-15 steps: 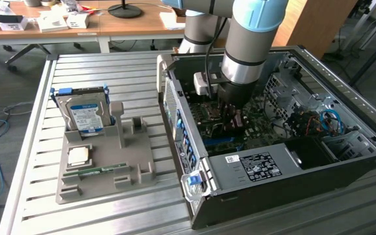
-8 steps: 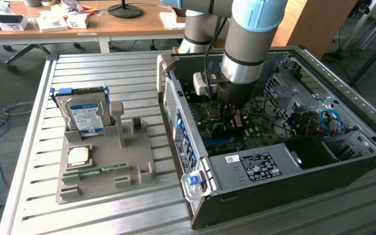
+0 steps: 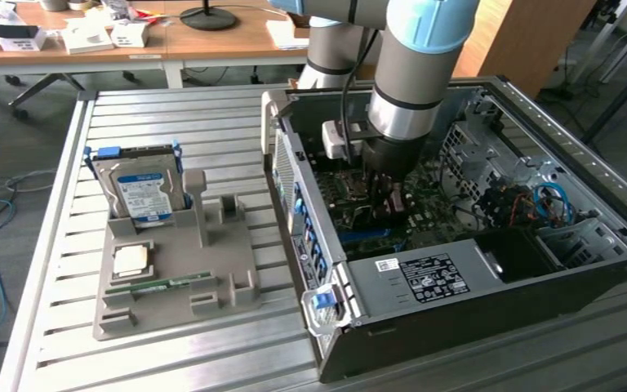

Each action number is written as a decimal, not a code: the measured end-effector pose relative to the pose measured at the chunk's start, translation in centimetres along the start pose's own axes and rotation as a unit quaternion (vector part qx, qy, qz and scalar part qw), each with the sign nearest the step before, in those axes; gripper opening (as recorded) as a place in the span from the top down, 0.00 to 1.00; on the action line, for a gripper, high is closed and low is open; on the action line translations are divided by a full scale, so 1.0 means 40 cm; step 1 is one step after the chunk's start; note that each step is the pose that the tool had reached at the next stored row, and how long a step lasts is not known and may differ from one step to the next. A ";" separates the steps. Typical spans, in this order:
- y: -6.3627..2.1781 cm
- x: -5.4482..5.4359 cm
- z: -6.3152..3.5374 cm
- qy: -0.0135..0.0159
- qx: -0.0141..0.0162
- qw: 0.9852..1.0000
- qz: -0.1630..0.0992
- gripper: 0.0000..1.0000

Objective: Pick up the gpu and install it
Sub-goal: 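Insert the gpu into the slot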

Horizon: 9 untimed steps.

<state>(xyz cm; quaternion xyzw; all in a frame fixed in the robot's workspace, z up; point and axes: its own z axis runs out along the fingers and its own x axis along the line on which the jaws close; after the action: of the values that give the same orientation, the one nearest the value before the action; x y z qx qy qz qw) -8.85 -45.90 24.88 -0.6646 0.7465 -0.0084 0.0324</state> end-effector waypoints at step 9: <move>-0.001 -0.001 -0.009 0.000 0.000 1.000 0.000 0.74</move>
<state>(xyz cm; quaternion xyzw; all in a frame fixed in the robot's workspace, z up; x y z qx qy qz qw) -8.85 -45.90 25.24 -0.6646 0.7465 -0.0084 0.0324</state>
